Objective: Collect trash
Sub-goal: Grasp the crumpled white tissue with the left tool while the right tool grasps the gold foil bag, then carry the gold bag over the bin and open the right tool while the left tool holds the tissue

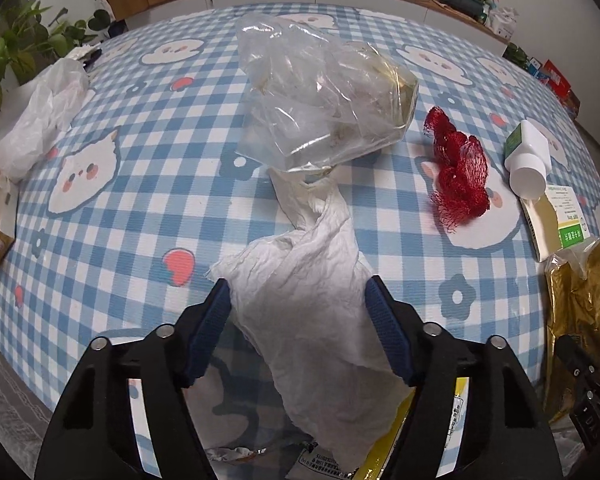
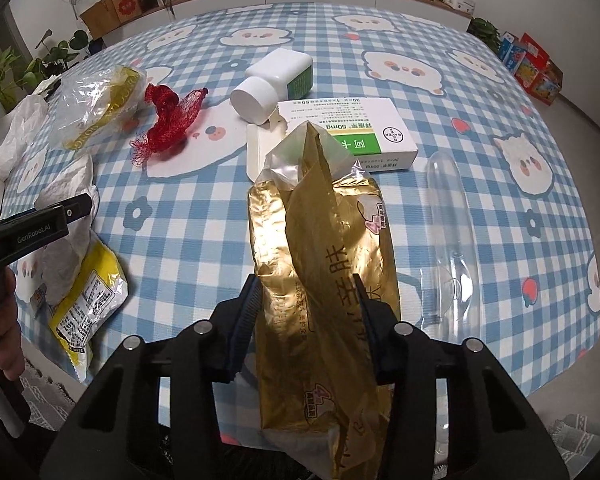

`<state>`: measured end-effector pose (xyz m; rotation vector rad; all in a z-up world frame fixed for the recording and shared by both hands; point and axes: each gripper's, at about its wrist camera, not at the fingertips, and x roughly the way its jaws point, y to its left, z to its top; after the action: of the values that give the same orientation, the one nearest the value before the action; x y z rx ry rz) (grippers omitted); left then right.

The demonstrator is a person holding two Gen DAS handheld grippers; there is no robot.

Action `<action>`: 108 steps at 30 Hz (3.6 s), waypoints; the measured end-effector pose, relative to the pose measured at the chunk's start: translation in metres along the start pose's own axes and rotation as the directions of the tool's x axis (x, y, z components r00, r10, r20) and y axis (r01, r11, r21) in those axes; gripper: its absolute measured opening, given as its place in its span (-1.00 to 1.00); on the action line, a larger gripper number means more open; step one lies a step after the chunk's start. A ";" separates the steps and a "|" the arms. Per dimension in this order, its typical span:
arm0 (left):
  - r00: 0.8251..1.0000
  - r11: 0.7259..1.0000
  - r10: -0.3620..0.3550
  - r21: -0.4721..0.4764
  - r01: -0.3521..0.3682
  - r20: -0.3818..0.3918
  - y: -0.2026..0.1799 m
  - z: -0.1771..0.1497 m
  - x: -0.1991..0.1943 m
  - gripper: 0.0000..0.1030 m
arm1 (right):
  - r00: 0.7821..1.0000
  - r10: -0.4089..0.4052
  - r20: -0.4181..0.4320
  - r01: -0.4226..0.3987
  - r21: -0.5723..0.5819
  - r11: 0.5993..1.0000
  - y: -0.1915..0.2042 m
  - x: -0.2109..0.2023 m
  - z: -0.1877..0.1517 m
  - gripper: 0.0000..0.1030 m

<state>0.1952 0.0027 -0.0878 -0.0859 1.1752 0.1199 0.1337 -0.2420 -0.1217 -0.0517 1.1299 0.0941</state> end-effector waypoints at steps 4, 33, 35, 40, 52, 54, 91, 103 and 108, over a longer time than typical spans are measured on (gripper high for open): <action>1.000 1.000 0.005 0.008 -0.005 0.003 -0.002 0.000 -0.002 -0.06 | 1.000 0.010 -0.006 -0.010 0.000 1.000 0.001 0.001 -0.001 -0.60; 0.997 0.998 -0.056 0.021 0.055 0.061 0.009 -0.015 -0.044 -0.90 | 0.999 0.021 0.040 -0.023 0.040 0.999 0.001 -0.024 -0.007 -1.00; 0.996 0.998 -0.061 0.026 0.060 0.066 0.010 -0.019 -0.049 -0.90 | 0.999 0.023 0.049 -0.025 0.042 0.999 0.001 -0.028 -0.010 -1.00; 0.994 0.997 -0.074 0.026 0.072 0.082 0.013 -0.034 -0.060 -0.90 | 0.998 0.022 0.067 -0.024 0.039 0.999 0.004 -0.039 -0.018 -1.00; 0.989 0.996 -0.094 0.010 0.093 0.116 0.029 -0.077 -0.093 -0.90 | 0.991 0.044 0.130 -0.048 0.025 0.999 0.023 -0.079 -0.047 -1.00; 0.988 0.995 -0.096 0.006 0.095 0.119 0.034 -0.086 -0.098 -0.90 | 0.989 0.049 0.139 -0.052 0.017 0.999 0.028 -0.085 -0.053 -1.00; 0.998 0.996 -0.049 -0.069 0.051 0.034 0.096 -0.267 -0.076 -0.90 | 0.984 0.125 0.123 -0.109 -0.127 0.986 0.125 -0.065 -0.210 -1.00; 0.999 0.998 -0.010 -0.057 0.008 -0.033 0.092 -0.276 -0.033 -0.90 | 0.992 0.108 0.069 -0.099 -0.126 0.987 0.124 -0.023 -0.222 -1.00; 0.999 0.999 -0.005 -0.048 0.003 -0.044 0.085 -0.278 -0.022 -0.90 | 0.993 0.111 0.032 -0.106 -0.119 0.987 0.123 -0.001 -0.226 -1.00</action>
<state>-0.0790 0.0496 -0.1745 -0.1337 1.2165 0.1437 -0.0828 -0.1395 -0.2160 -0.0922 1.0876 0.2574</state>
